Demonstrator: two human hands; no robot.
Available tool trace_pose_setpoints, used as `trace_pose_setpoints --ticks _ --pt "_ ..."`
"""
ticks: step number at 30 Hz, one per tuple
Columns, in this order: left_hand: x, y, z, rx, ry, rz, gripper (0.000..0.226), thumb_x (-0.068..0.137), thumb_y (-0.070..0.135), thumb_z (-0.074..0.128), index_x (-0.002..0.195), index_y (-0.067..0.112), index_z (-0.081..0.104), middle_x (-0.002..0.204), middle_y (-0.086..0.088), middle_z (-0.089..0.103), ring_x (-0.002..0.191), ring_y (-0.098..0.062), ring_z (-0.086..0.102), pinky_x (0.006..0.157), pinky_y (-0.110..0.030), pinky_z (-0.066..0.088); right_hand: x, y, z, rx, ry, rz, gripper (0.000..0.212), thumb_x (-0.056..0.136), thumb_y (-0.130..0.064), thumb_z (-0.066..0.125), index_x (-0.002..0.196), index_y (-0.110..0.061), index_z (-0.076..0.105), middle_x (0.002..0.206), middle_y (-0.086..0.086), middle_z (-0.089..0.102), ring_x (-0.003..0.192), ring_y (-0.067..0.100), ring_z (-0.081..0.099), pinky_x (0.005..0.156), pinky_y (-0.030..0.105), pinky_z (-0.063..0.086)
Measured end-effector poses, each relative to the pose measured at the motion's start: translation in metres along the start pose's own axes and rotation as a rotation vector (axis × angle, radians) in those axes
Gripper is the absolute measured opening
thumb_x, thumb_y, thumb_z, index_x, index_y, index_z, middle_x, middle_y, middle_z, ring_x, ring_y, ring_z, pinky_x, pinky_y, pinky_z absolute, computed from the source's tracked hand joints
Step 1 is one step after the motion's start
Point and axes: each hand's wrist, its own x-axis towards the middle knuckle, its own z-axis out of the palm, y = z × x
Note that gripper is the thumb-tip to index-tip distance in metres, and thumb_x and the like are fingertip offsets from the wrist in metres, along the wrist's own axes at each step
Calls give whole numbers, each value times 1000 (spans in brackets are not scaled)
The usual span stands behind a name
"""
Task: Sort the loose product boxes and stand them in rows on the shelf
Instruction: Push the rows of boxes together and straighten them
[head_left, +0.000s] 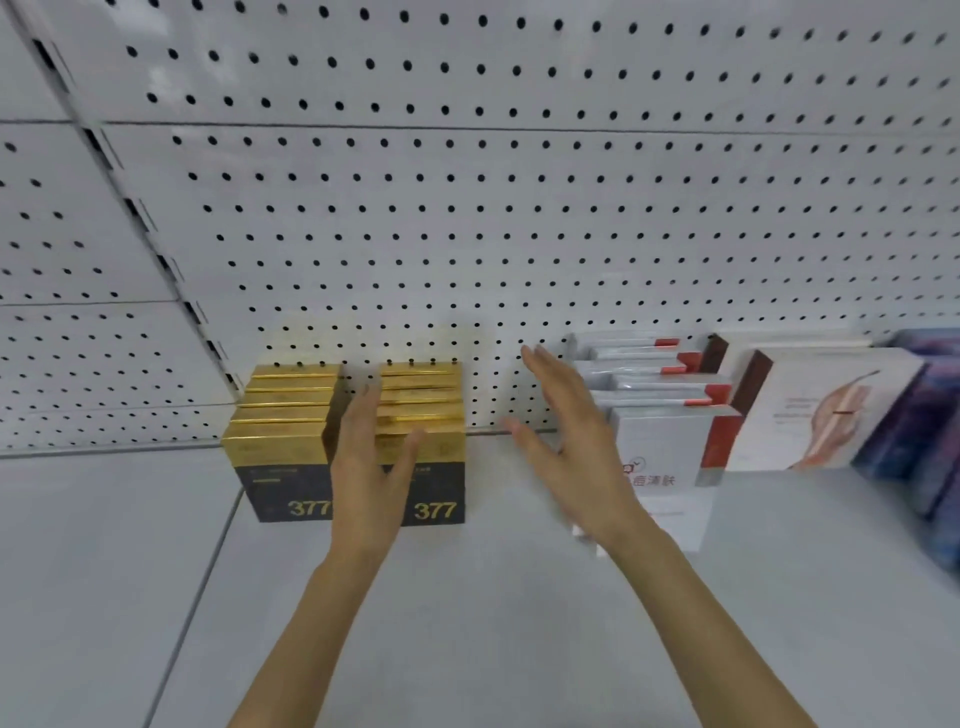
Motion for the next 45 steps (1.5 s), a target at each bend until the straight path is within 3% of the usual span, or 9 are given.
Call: trace_pose_setpoints --ticks 2,7,10,15,19,25,31,38,45 --pt "3 15 6 70 14 81 63 89 37 54 147 25 32 154 1 31 138 -2 24 106 -25 30 0 6 -38 -76 75 -60 55 93 -22 61 141 -38 38 151 -21 27 136 -14 19 107 1 15" --pt "-1 59 42 40 -79 175 55 91 28 58 142 27 38 147 13 28 130 14 16 101 0 19 -1 55 -121 -319 101 3 60 83 -20 73 137 -29 48 141 -17 35 133 -3 23 115 25 23" --pt "-10 80 74 -41 -227 134 56 90 33 59 139 41 34 136 44 19 133 10 19 111 -22 26 -4 71 -144 -85 6 181 71 84 -21 72 139 -40 33 125 -34 31 117 -10 30 92 -4 24" --pt "-25 101 113 -142 -399 -20 59 87 41 60 127 59 19 128 36 35 124 1 41 95 -14 40 -9 91 -136 250 31 324 70 86 -22 69 139 -42 27 117 -32 48 102 -12 50 76 1 43" --pt "-33 107 125 -189 -366 -117 59 88 37 62 125 59 22 128 23 45 111 -2 50 76 -12 51 -18 99 -116 369 94 320 61 86 -35 66 138 -43 36 124 -23 59 110 -7 58 96 26 51" --pt "-35 100 129 -270 -337 -181 63 90 30 59 145 38 28 131 12 53 110 -1 56 75 -15 54 -15 96 -95 350 63 266 76 78 -65 62 142 -55 20 154 -24 21 138 -10 21 117 36 26" --pt "-36 96 131 -353 -387 -257 69 91 33 58 142 49 15 115 44 52 106 16 55 75 -17 53 -9 128 -120 382 4 403 120 46 -80 71 145 -58 7 156 -22 21 145 9 21 116 48 28" --pt "-36 95 130 -400 -399 -254 68 92 33 57 143 53 16 123 39 51 112 4 57 80 -25 56 -5 134 -108 527 -141 374 88 76 -47 63 150 -44 16 135 -22 50 117 -2 52 96 26 48" --pt "-32 93 120 -426 -410 -239 58 92 28 56 130 60 24 126 30 52 108 3 60 74 -23 56 -1 123 -96 557 -153 353 86 72 -58 73 143 -45 27 134 -21 51 122 5 52 98 30 49"
